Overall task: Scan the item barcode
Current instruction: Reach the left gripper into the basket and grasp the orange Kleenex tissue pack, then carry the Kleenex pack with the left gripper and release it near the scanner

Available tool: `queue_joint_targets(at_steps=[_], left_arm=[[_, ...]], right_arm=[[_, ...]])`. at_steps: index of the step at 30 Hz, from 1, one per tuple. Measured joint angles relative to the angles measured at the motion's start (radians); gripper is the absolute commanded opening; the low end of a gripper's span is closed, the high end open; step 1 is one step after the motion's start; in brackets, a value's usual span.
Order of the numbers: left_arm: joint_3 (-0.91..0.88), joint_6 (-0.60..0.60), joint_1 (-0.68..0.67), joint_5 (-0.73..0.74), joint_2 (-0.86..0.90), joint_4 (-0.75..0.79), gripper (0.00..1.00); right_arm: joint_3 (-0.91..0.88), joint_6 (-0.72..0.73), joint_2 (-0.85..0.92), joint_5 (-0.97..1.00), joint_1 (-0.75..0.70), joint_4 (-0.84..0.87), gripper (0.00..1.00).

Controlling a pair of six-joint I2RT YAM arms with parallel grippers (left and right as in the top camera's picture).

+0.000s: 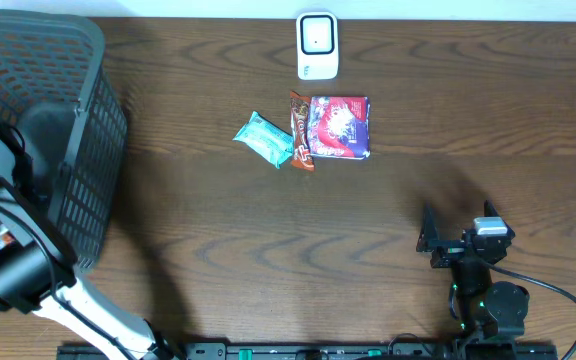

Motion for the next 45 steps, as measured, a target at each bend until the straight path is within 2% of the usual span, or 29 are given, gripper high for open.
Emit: queue_joint_targets(at_steps=[3,10,15,19,22,27,35,43,44,45], left_arm=[[0.000,0.034,-0.011,0.064,-0.106,0.006,0.07],[0.027,0.113,-0.096,0.220,-0.499,0.047,0.07],[0.040,0.322,-0.321,0.349,-0.710,0.163,0.07],[0.042,0.528,-0.533,0.437,-0.752,0.237,0.08],[0.041,0.673,-0.692,0.483,-0.730,0.275,0.08],[0.040,0.801,-0.871,0.510,-0.614,0.349,0.07],[0.038,0.879,-1.030,0.524,-0.311,0.474,0.07],[0.033,0.910,-1.079,0.527,-0.103,0.496,0.09],[0.033,0.910,-1.083,0.527,-0.088,0.498,0.11],[0.033,0.910,-1.089,0.527,-0.074,0.502,0.25]], right_arm=[[0.000,0.000,0.000,0.000,0.000,0.000,0.99],[0.000,0.000,0.000,0.000,0.000,0.000,0.99],[0.000,0.000,0.000,0.000,0.000,0.000,0.99],[0.000,0.000,0.000,0.000,0.000,0.000,0.99],[0.000,0.000,0.000,0.000,0.000,0.000,0.99],[0.000,0.000,0.000,0.000,0.000,0.000,0.99],[0.000,0.000,0.000,0.000,0.000,0.000,0.99],[0.000,0.000,0.000,0.000,0.000,0.000,0.99],[0.000,0.000,0.000,0.000,0.000,0.000,0.99],[0.000,0.000,0.000,0.000,0.000,0.000,0.99]])
